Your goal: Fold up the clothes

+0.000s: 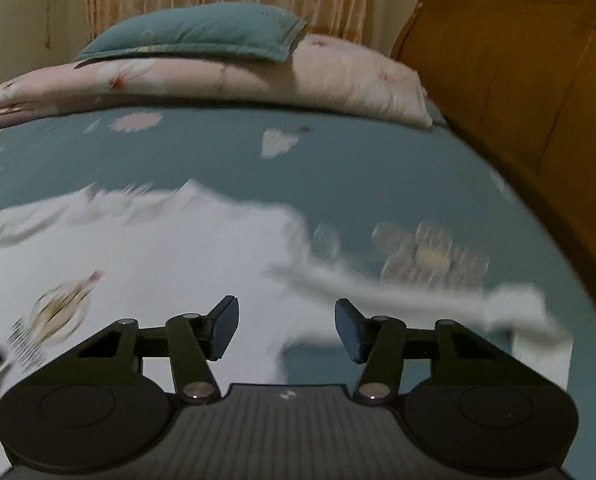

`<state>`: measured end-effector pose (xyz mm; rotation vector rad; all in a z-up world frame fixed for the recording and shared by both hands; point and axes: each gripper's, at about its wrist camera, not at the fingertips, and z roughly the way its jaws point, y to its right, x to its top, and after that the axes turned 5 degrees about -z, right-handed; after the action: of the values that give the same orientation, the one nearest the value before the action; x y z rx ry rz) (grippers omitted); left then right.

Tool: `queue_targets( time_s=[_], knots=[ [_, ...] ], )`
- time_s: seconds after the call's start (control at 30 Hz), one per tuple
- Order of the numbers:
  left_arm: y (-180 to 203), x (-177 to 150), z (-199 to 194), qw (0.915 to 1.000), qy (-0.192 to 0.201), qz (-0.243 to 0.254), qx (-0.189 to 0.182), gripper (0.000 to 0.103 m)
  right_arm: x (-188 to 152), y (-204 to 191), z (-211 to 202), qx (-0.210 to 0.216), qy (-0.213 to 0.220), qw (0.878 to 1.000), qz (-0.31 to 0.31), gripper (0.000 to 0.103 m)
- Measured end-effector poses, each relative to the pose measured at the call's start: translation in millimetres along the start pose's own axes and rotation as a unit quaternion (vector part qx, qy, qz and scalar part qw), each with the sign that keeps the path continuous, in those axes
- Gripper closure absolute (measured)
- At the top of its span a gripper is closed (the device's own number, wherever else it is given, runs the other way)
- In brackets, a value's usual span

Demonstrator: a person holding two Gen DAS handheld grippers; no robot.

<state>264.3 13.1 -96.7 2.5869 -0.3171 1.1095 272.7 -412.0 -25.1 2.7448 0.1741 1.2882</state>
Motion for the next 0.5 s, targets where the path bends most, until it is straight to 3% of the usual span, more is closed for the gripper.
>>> queue_targets(
  time_s=[0.1,0.27,0.5],
  knots=[
    [0,-1,1,1.0000,0.002,0.006,0.001,0.001,23,18,37,0.008,-0.006,0.999,-0.035,0.050],
    [6,-7,4,0.9993,0.005,0.035,0.015,0.001,27,21,108,0.029,-0.039,0.992,-0.119,0.054],
    [6,-9,3,0.9990,0.010,0.040,0.015,0.001,14,30,147,0.084,-0.050,0.986,-0.137,0.054]
  ],
)
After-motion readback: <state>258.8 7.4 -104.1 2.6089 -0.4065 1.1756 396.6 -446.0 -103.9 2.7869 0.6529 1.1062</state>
